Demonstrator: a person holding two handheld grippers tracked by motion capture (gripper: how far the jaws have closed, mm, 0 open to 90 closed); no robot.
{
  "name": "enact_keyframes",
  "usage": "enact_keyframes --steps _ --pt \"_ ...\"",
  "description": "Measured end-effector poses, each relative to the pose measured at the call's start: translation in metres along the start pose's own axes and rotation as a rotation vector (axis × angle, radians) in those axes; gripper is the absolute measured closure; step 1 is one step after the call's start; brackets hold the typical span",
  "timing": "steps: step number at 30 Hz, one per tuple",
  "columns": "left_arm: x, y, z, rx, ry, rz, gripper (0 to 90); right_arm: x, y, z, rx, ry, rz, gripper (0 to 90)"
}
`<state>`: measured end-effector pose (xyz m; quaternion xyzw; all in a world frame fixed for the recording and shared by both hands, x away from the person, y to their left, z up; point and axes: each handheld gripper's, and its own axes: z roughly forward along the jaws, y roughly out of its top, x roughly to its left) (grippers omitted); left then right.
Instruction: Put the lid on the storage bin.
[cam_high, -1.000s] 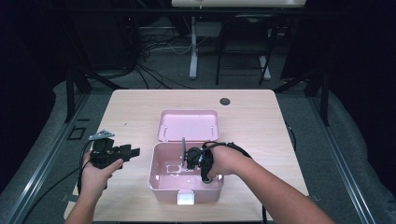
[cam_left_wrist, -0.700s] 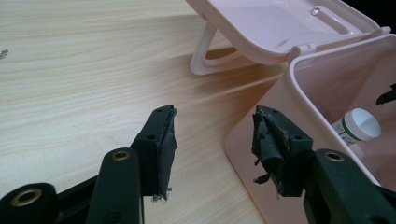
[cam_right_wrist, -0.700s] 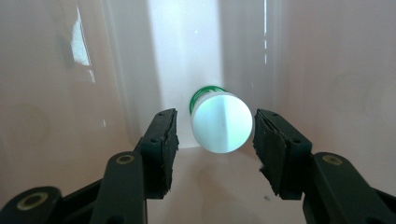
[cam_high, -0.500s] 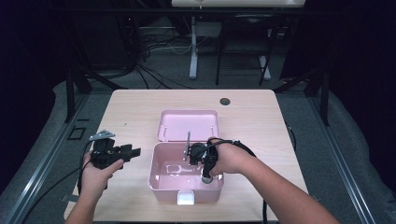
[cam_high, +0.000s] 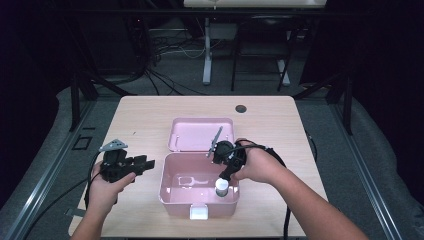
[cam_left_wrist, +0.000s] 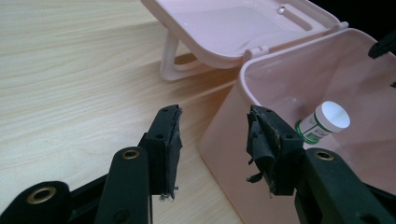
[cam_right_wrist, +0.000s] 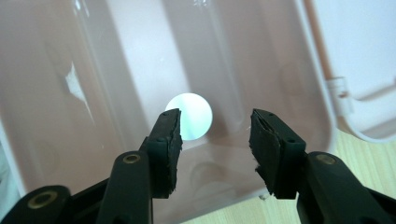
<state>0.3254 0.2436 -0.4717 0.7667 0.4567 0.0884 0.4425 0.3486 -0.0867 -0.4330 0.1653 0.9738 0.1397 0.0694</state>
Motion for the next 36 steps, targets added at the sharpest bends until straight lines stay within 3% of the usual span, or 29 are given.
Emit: enact_keyframes --steps 6,19,23,28,36 --pt "-0.008 0.002 -0.001 -0.007 -0.011 0.019 54.4 -0.006 -0.003 -0.007 -0.036 -0.022 0.048 54.5" --pt "-0.024 0.006 -0.002 0.009 -0.036 0.104 62.0 -0.022 -0.016 -0.016 -0.114 -0.057 0.224 56.6" --pt "-0.027 0.006 -0.001 0.014 -0.046 0.112 63.2 -0.027 -0.021 -0.018 -0.132 -0.08 0.266 59.1" --pt "-0.032 0.005 0.002 0.025 -0.06 0.132 66.1 -0.034 -0.027 -0.024 -0.196 -0.094 0.335 62.6" --pt "-0.039 0.003 0.006 0.041 -0.034 0.17 72.1 -0.045 -0.037 -0.024 -0.23 -0.113 0.409 65.5"
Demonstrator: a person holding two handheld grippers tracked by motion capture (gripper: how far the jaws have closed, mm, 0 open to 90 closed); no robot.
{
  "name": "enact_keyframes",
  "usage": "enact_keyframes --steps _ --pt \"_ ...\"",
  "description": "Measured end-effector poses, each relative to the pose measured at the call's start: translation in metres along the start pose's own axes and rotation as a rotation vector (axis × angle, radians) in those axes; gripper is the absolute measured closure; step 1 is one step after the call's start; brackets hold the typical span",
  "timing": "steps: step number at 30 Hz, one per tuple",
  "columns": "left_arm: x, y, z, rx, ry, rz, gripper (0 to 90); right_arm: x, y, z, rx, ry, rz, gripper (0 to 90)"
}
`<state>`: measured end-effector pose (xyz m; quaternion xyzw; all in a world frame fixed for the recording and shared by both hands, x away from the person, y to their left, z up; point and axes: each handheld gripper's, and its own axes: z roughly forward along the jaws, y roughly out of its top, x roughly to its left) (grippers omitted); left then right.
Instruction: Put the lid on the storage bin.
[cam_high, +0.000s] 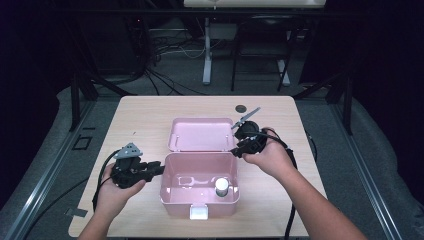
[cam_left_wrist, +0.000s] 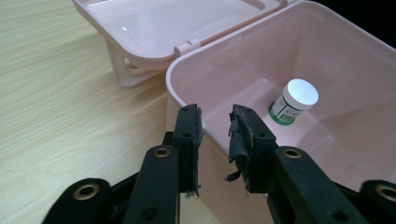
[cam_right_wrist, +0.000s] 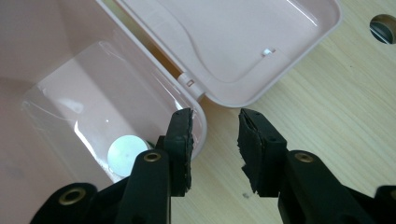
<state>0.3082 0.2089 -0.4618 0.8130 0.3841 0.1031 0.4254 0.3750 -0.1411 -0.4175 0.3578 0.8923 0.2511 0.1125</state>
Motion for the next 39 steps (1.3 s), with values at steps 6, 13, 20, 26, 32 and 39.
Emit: enact_keyframes --steps 6,13,20,26,32,39 --pt "-0.004 0.0 0.004 0.018 0.011 0.018 79.1 -0.008 -0.004 0.002 -0.01 -0.03 0.023 67.4" --pt "-0.004 -0.001 0.005 0.029 0.004 0.019 80.2 -0.018 -0.003 0.006 -0.03 -0.044 0.075 65.9" --pt "-0.003 -0.001 0.005 0.023 -0.004 0.008 80.4 -0.025 0.001 0.009 -0.053 -0.045 0.133 63.7" --pt "-0.002 -0.002 0.005 0.018 -0.01 -0.002 80.5 -0.031 0.005 0.017 -0.052 -0.046 0.153 59.0" --pt "-0.002 -0.002 0.005 0.018 -0.011 -0.003 80.5 -0.036 0.009 0.025 -0.061 -0.047 0.19 53.0" --pt "-0.003 -0.002 0.005 0.019 -0.009 -0.002 80.5 -0.041 0.013 0.033 -0.066 -0.042 0.219 49.2"
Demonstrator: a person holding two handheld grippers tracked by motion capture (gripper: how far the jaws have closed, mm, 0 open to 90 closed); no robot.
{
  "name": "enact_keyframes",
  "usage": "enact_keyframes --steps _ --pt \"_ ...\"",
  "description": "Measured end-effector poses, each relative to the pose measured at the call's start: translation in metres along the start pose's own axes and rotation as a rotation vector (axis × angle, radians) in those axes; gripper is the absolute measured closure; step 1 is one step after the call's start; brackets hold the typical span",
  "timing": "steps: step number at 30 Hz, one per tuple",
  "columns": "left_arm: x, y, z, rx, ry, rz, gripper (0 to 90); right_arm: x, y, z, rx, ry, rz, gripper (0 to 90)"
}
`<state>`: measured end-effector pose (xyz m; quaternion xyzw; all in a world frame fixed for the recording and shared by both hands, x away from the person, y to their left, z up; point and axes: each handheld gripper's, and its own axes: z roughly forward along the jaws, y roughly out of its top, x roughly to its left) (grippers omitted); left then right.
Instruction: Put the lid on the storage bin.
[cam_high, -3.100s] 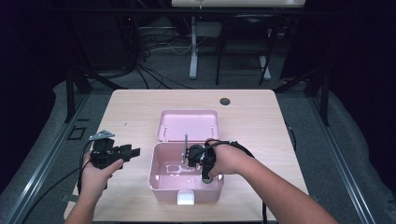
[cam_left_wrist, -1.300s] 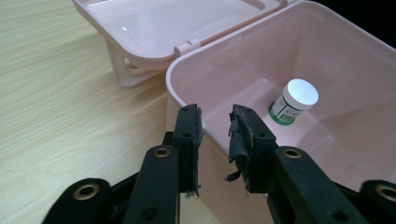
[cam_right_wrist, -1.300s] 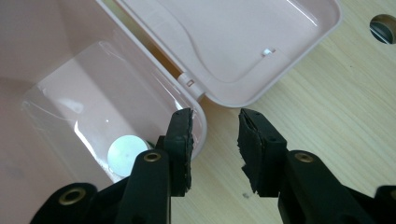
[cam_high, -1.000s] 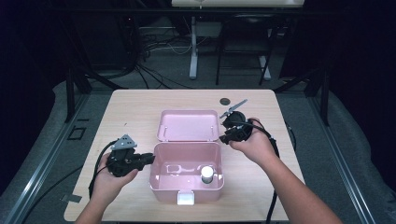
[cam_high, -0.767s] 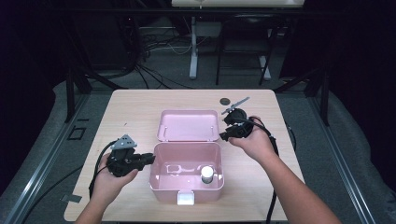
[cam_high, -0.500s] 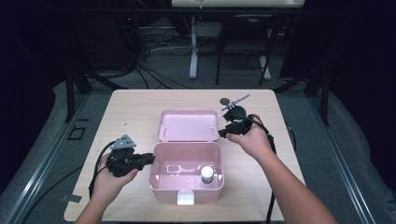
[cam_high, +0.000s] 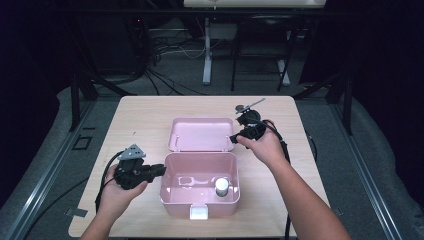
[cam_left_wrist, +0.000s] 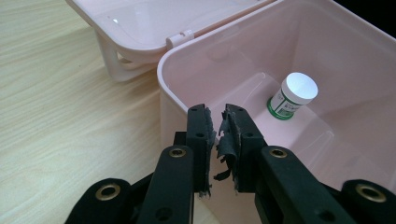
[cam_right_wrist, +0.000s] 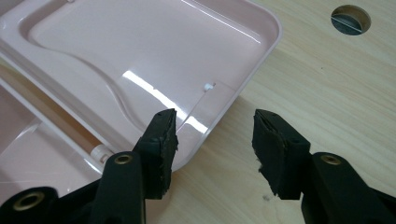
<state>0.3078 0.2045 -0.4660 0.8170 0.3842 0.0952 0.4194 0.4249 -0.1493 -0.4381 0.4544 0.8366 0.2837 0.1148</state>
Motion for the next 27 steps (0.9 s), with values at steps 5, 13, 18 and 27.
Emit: enact_keyframes --steps 5,13,18,27 --pt "0.0 0.0 0.0 0.002 0.003 0.004 80.5 -0.004 0.002 0.005 -0.025 -0.013 0.027 48.2" --pt "0.0 0.0 0.0 0.001 0.002 0.003 80.5 -0.007 0.005 0.009 -0.051 -0.046 0.081 57.3" --pt "0.0 0.0 0.0 0.001 0.001 0.002 80.5 -0.01 0.006 0.012 -0.065 -0.057 0.102 61.4" --pt "0.0 0.0 0.0 -0.001 0.003 0.002 80.5 -0.011 0.009 0.021 -0.062 -0.083 0.137 67.8"
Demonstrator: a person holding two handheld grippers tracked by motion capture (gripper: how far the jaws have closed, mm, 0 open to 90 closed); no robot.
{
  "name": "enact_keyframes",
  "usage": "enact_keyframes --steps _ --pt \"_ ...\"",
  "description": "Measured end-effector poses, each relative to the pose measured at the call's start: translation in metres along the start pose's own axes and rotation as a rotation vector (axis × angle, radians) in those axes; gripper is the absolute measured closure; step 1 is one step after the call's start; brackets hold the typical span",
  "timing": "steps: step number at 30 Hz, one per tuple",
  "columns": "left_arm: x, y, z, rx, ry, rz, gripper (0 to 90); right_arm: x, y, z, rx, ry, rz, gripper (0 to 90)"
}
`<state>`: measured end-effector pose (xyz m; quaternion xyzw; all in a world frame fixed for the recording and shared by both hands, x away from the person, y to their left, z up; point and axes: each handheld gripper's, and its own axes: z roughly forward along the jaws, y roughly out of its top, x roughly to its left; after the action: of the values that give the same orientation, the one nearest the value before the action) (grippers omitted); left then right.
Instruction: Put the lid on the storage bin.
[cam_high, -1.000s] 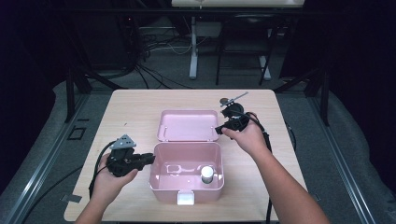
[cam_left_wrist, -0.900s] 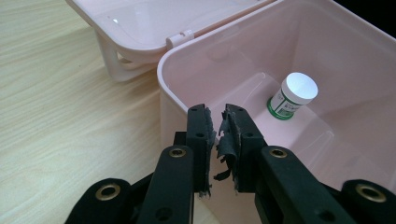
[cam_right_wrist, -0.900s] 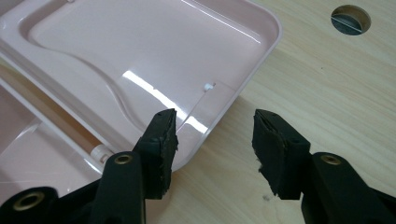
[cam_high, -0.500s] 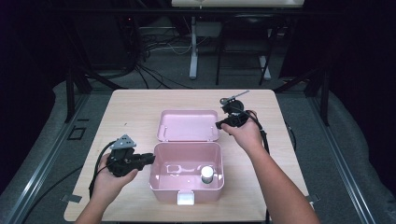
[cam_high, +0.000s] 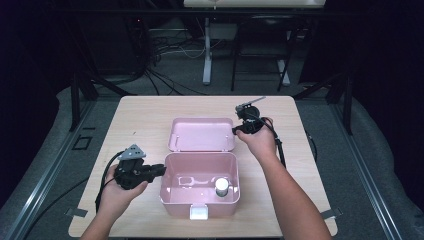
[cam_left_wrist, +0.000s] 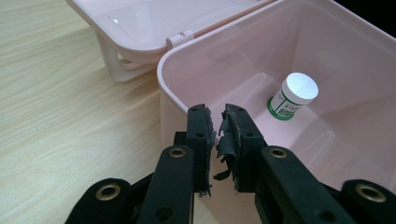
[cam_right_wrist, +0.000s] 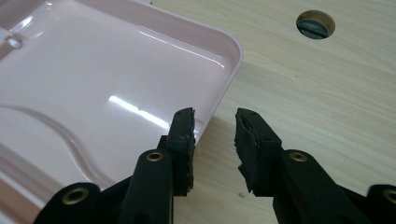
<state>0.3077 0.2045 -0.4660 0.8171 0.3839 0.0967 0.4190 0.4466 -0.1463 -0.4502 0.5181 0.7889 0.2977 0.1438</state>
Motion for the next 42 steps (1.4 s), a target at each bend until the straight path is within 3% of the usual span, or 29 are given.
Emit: enact_keyframes --steps 6,21,42 --pt "0.001 0.0 0.0 -0.003 -0.005 -0.003 80.6 0.001 0.002 0.01 0.005 -0.007 0.067 72.3" --pt "0.001 -0.001 0.0 -0.005 -0.006 -0.008 80.6 0.001 0.009 0.027 0.022 -0.009 0.162 75.2" --pt "0.002 -0.001 0.0 -0.005 -0.012 -0.01 80.6 0.003 0.015 0.045 0.071 -0.064 0.215 81.3"
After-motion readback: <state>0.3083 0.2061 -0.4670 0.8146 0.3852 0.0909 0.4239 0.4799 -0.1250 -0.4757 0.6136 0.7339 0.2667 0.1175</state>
